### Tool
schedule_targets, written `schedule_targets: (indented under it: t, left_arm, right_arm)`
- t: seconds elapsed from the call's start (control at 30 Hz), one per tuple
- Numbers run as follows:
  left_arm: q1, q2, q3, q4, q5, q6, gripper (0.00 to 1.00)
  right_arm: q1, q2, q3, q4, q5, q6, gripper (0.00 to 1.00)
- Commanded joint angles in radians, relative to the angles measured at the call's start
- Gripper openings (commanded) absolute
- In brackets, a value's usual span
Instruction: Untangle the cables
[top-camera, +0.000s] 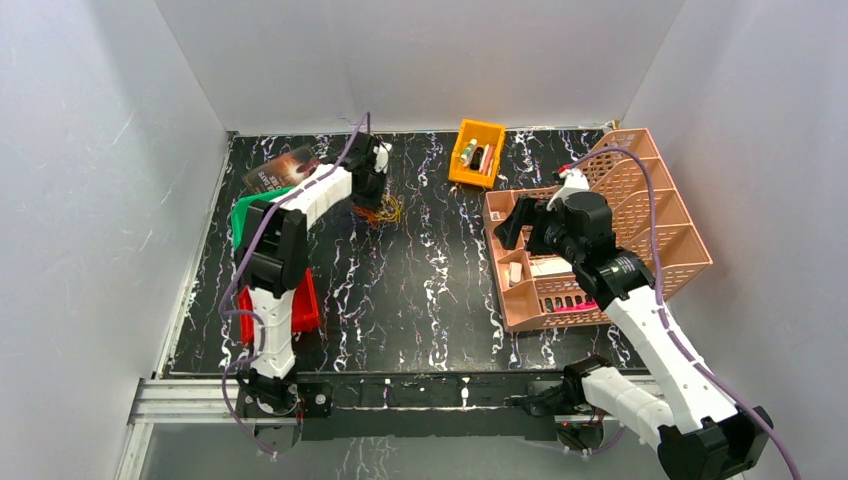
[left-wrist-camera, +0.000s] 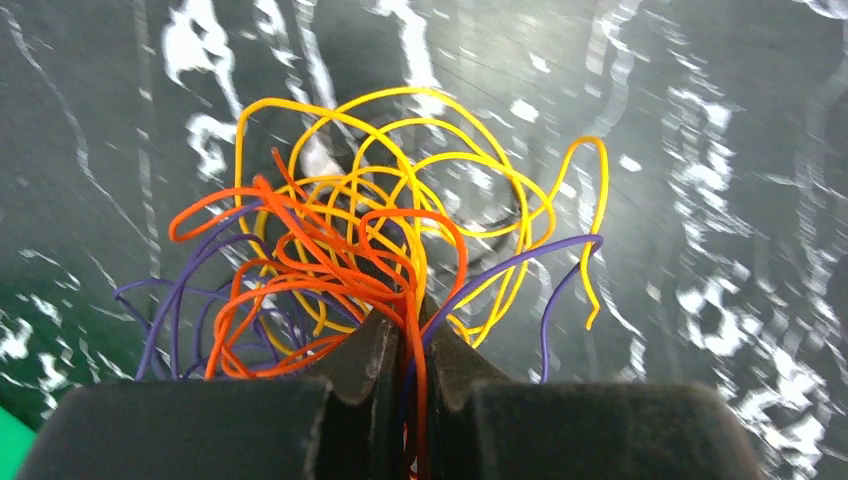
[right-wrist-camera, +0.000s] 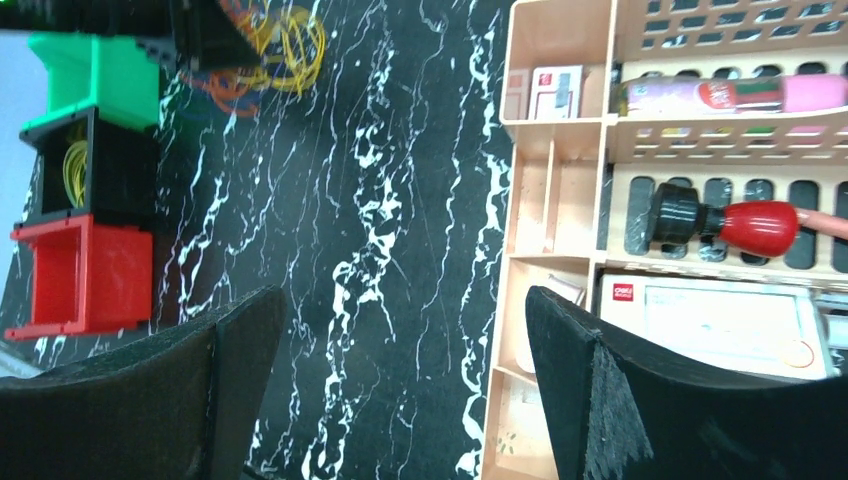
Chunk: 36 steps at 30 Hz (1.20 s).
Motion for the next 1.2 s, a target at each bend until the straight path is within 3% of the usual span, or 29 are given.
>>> schedule_targets:
  t: [0.0, 0.07, 0.23, 0.47, 0.67, 0.8, 0.9, 0.93, 1.17]
  left_arm:
    - [-0.079, -0.198, -0.119, 0.024, 0.064, -0.052, 0.0]
    - [-0.14, -0.268, -0.203, 0.032, 0.056, -0.058, 0.0]
    - [-0.444, -0.418, -0.341, 0.037, 0.077, -0.095, 0.0]
    - [-0.641, -0.442, -0.373, 0.077, 0.11, -0.142, 0.0]
    - [-0.721, -0.446, -0.438, 0.139, 0.133, -0.187, 0.0]
    - [-0.724, -0.456, -0.458, 0.13, 0.063, -0.196, 0.38]
    - [-0.724, -0.493, -0.449, 0.12, 0.016, -0.187, 0.59]
    - [-0.722, -0.506, -0.441, 0.109, 0.0, -0.18, 0.76]
    - [-0.702, -0.635, -0.401, 0.025, -0.093, -0.147, 0.87]
  right_arm:
    - [0.002, -0.055, 0.027, 0.049, 0.128, 0.03, 0.98]
    - [0.003, -0.086, 0.043, 0.043, 0.185, 0.027, 0.98]
    - [0.002, -0.112, 0.087, 0.037, 0.269, -0.001, 0.98]
    - [0.001, -0.134, 0.049, 0.08, 0.272, 0.013, 0.98]
    - [0.001, -0.139, 0.035, 0.084, 0.271, 0.029, 0.98]
    - [0.002, -0.133, 0.03, 0.084, 0.259, 0.033, 0.98]
    - [0.002, -0.131, 0.021, 0.087, 0.26, 0.03, 0.98]
    - [0.002, -0.131, 0.018, 0.089, 0.262, 0.03, 0.98]
    - [0.002, -0.129, -0.001, 0.104, 0.265, 0.025, 0.98]
